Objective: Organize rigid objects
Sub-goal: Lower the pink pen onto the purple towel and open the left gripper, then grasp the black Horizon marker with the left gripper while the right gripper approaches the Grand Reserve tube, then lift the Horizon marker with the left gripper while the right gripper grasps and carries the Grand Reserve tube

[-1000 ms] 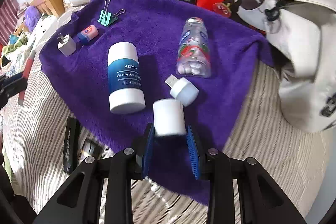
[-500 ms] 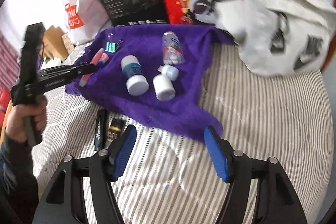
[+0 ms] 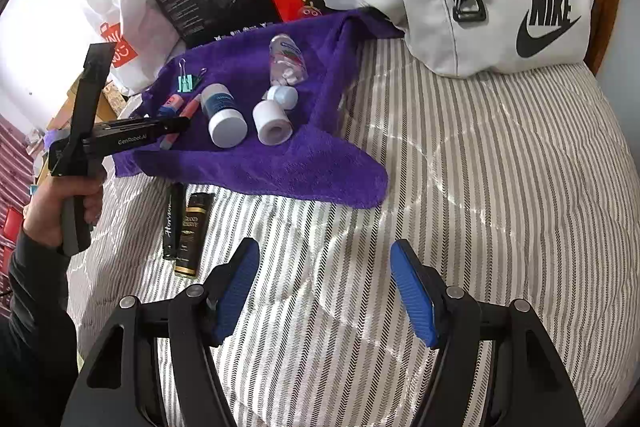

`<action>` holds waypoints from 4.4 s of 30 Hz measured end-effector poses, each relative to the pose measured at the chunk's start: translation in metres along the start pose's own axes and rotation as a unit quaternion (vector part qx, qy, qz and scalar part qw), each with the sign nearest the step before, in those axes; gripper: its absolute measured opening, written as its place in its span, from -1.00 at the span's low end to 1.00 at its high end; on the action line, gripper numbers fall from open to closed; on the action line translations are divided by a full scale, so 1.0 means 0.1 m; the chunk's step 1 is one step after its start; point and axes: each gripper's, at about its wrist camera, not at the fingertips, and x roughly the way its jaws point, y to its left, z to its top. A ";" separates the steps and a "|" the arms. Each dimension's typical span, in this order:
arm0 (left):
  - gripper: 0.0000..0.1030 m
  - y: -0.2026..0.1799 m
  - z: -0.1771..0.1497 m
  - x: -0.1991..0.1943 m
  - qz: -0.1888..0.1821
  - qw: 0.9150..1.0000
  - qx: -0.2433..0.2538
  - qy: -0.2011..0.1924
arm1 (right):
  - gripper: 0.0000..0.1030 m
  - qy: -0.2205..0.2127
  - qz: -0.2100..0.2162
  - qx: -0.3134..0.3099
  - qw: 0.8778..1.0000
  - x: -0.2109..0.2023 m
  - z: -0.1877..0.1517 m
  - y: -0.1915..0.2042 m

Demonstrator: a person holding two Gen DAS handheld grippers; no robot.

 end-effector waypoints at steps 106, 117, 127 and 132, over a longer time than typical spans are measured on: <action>-0.59 0.49 -1.35 -0.69 -0.015 0.989 -0.134 -0.068 | -0.55 -0.037 -0.089 -0.110 0.989 0.71 -0.26 1.44; -0.59 0.54 -1.28 -0.80 -0.005 0.989 -0.130 -0.071 | -0.55 -0.021 -0.034 -0.083 0.996 0.60 -0.23 1.20; -0.59 0.51 -1.14 -0.82 -0.015 0.990 -0.123 -0.069 | -0.55 -0.057 -0.024 -0.084 0.995 0.18 0.01 1.07; -0.59 0.56 -1.11 -0.87 -0.005 0.990 -0.124 -0.068 | -0.55 -0.084 -0.024 -0.108 0.990 0.17 0.54 1.12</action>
